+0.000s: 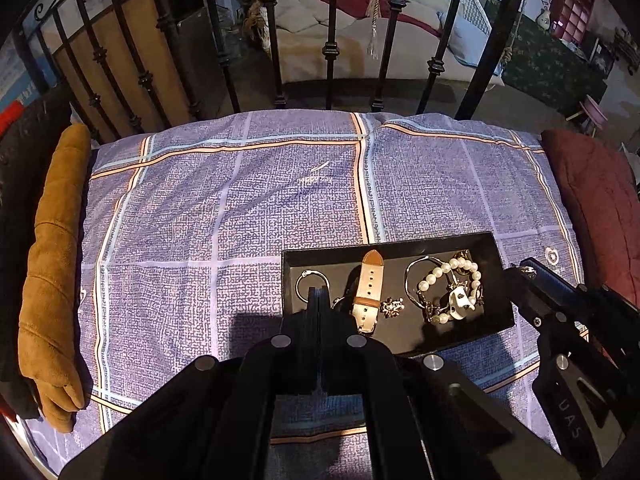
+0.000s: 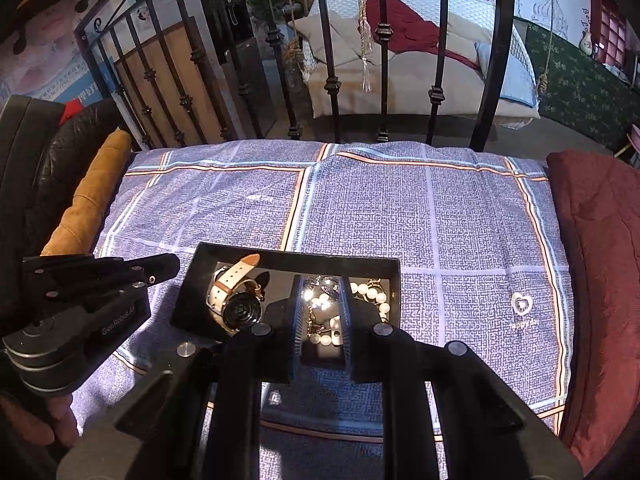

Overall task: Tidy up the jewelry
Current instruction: 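Lower the silver earring into the box and open the right tool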

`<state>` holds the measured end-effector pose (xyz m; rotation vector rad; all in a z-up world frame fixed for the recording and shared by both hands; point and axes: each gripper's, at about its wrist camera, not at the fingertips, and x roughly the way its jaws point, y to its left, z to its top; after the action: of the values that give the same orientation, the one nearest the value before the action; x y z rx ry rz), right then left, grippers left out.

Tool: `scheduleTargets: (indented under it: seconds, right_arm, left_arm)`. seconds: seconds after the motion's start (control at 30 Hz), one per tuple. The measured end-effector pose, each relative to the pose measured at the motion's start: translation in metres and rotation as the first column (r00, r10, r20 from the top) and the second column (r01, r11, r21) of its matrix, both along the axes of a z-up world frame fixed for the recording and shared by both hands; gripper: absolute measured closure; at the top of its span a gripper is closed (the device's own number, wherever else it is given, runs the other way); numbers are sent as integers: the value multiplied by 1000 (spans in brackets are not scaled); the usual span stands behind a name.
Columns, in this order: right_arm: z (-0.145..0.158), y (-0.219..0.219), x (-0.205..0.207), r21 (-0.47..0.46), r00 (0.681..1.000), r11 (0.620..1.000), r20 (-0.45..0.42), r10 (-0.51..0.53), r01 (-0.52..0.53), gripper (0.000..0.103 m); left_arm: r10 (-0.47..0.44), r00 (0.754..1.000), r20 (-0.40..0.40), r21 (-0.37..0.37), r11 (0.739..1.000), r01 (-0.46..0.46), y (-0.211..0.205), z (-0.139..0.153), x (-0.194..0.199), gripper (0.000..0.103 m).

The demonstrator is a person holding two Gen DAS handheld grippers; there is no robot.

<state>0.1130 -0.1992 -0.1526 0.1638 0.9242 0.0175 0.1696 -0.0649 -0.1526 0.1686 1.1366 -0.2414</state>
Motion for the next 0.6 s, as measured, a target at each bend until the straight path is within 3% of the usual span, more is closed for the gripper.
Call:
scheduleTargets:
  seconds: [0.53, 0.57, 0.6]
  right_arm:
    - [-22, 0, 14, -25, 999, 1000, -48, -13, 12, 85]
    - [-23, 0, 14, -23, 999, 1000, -51, -13, 12, 84]
    - [-24, 0, 15, -22, 998, 1000, -60, -10, 9, 75]
  left_arm:
    - [10, 999, -54, 1, 1000, -10, 4, -23, 6, 103]
    - [8, 998, -55, 3, 1000, -8, 4, -24, 6, 103]
    - [8, 998, -54, 9, 1000, -8, 4, -24, 6, 103]
